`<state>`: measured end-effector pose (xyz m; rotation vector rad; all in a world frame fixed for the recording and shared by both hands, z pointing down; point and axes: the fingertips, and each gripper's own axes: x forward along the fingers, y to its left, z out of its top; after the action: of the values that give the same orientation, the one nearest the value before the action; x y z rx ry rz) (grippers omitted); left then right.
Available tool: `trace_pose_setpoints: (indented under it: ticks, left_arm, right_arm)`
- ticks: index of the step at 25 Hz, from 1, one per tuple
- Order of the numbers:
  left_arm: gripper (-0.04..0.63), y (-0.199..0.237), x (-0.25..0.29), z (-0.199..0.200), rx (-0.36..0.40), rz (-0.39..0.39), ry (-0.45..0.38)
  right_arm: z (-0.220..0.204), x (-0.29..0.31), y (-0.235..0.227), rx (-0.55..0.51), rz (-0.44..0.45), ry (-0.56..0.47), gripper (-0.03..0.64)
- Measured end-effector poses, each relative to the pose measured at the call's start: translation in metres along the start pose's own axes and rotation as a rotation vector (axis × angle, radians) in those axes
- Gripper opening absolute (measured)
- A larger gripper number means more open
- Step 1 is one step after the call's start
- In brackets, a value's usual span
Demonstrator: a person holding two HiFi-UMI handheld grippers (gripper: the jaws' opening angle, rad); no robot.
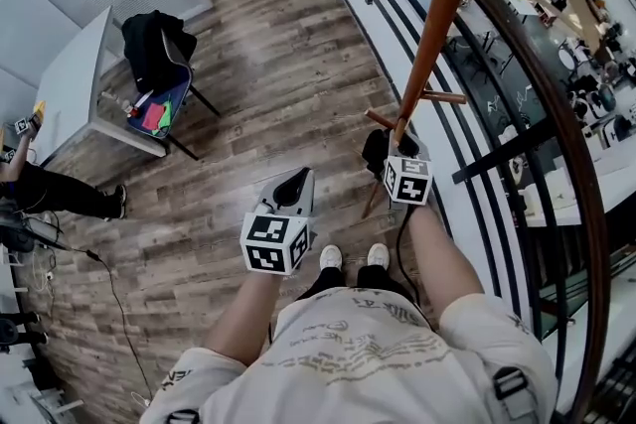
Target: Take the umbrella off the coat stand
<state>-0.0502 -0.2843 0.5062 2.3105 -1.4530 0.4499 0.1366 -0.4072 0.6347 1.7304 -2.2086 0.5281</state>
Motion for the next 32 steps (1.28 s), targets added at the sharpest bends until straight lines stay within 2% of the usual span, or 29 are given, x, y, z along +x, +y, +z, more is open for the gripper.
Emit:
trace_pose_setpoints:
  ticks: [2, 10, 18, 24, 32]
  left_arm:
    - [0.005, -0.001, 0.001, 0.004, -0.005, 0.0, -0.009]
    - [0.005, 0.003, -0.001, 0.008, -0.01, 0.007, -0.024]
    - [0.005, 0.002, 0.0, 0.015, -0.023, -0.021, -0.052]
    - [0.005, 0.0, 0.003, 0.019, -0.033, -0.022, -0.072]
    - [0.005, -0.013, 0.006, 0.022, -0.038, -0.073, -0.091]
  right_arm:
    - [0.001, 0.001, -0.001, -0.014, 0.004, 0.006, 0.011]
    - [0.003, -0.002, 0.0, -0.014, 0.03, 0.024, 0.005]
    - [0.0, -0.012, 0.004, -0.02, 0.042, 0.03, 0.005]
    - [0.012, -0.025, 0.01, -0.046, 0.056, 0.007, 0.004]
    - [0.035, -0.057, 0.018, -0.064, 0.069, -0.05, 0.003]
